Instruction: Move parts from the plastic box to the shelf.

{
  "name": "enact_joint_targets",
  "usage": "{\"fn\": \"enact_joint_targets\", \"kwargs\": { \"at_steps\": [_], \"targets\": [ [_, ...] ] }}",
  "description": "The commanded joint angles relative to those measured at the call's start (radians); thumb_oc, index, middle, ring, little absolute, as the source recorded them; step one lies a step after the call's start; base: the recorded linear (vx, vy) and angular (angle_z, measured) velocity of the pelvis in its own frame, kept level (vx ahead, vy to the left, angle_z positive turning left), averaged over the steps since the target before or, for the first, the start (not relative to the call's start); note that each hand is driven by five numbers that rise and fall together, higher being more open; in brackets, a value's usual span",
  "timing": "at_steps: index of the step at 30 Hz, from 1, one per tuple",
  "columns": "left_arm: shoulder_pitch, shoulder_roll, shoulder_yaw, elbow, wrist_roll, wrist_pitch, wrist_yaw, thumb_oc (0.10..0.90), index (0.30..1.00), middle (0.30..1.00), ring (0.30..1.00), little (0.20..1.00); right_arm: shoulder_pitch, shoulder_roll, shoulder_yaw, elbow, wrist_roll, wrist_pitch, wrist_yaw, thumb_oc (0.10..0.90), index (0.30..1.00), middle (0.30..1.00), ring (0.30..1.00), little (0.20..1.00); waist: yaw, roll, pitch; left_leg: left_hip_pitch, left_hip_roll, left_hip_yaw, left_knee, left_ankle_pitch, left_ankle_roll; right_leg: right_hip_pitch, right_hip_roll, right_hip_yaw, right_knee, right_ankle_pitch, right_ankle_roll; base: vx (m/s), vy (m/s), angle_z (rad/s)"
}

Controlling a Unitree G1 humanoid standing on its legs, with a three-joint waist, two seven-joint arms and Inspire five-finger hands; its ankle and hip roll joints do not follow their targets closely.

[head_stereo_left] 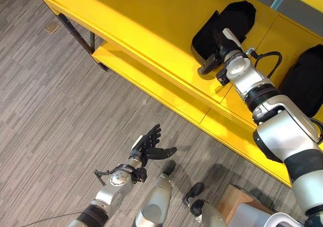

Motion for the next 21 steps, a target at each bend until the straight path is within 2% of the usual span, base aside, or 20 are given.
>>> {"fn": "enact_joint_targets", "kwargs": {
  "at_steps": [1, 21],
  "targets": [
    [-0.046, 0.068, -0.006, -0.099, -0.022, -0.084, -0.035, 0.900, 1.000, 1.000, 1.000, 1.000, -0.180, -0.015, 0.006, -0.021, 0.015, -0.051, -0.046, 0.900, 1.000, 1.000, 1.000, 1.000, 0.028, -0.086, 0.007, -0.089, -0.079, 0.011, 0.152, -0.133, 0.049, 0.383, -0.066, 0.005, -0.394, 0.266, 0.130, 0.00, 0.000, 0.00],
    [-0.049, 0.080, 0.004, -0.098, -0.019, -0.082, -0.034, 0.900, 1.000, 1.000, 1.000, 1.000, -0.169, -0.026, 0.006, -0.040, 0.014, -0.050, -0.039, 0.900, 1.000, 1.000, 1.000, 1.000, 0.019, -0.098, -0.004, -0.082, -0.083, 0.008, 0.146, -0.132, 0.049, 0.392, -0.061, 0.003, -0.394, 0.265, 0.130, 0.00, 0.000, 0.00]
  ]
}}
